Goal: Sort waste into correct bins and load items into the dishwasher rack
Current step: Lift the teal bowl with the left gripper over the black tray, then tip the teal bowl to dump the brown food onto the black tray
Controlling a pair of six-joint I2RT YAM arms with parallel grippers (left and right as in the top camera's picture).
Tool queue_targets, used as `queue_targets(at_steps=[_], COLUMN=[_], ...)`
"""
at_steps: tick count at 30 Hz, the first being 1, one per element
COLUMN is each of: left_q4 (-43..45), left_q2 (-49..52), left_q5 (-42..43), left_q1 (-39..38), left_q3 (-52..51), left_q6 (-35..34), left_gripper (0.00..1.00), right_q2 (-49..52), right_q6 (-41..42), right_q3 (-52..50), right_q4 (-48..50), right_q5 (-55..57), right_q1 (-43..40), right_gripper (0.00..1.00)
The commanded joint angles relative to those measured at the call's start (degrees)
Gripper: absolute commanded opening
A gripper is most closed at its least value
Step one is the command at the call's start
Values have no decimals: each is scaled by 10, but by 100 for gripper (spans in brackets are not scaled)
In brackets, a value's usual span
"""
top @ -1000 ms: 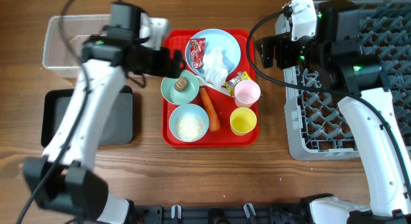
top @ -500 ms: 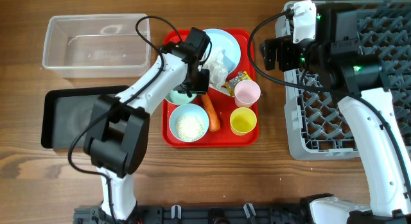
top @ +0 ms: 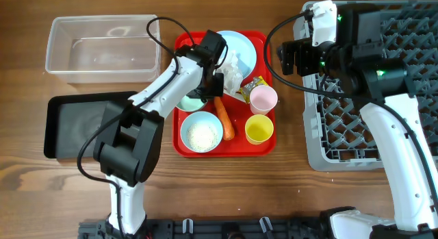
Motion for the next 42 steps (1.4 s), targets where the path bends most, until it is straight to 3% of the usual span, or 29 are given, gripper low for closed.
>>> queue_targets(at_steps=[1, 6, 10, 17, 22, 28, 31, 38, 42], left_q4=[-9, -33, -99, -269, -259, -183, -140, -109, -114], left_q2=[-53, -148, -210, -246, -246, -245, -238, -206, -186], left_q5=[5, 5, 5, 32, 166, 415, 464, 620, 653], left_q1=[3, 5, 28, 161, 299, 497, 573, 679, 697], left_q3=[19, 32, 32, 30, -24, -140, -195, -270, -271], left_q6=[-5, -5, -23, -33, 64, 236, 269, 370, 371], left_gripper=[4, 4, 4, 4, 4, 4, 4, 4, 4], right_q2=[4, 4, 4, 4, 16, 33, 34, 34, 34], right_q6=[7, 7, 7, 7, 8, 9, 11, 24, 25], right_q3=[11, 11, 11, 11, 11, 11, 11, 11, 11], right_q4=[1, 0, 1, 1, -2, -5, -8, -8, -11], right_q5=[16, 16, 16, 16, 16, 16, 11, 9, 9], right_q1=[1, 1, 1, 1, 1, 1, 1, 1, 1], right_gripper=[100, 100, 100, 100, 100, 100, 100, 99, 100])
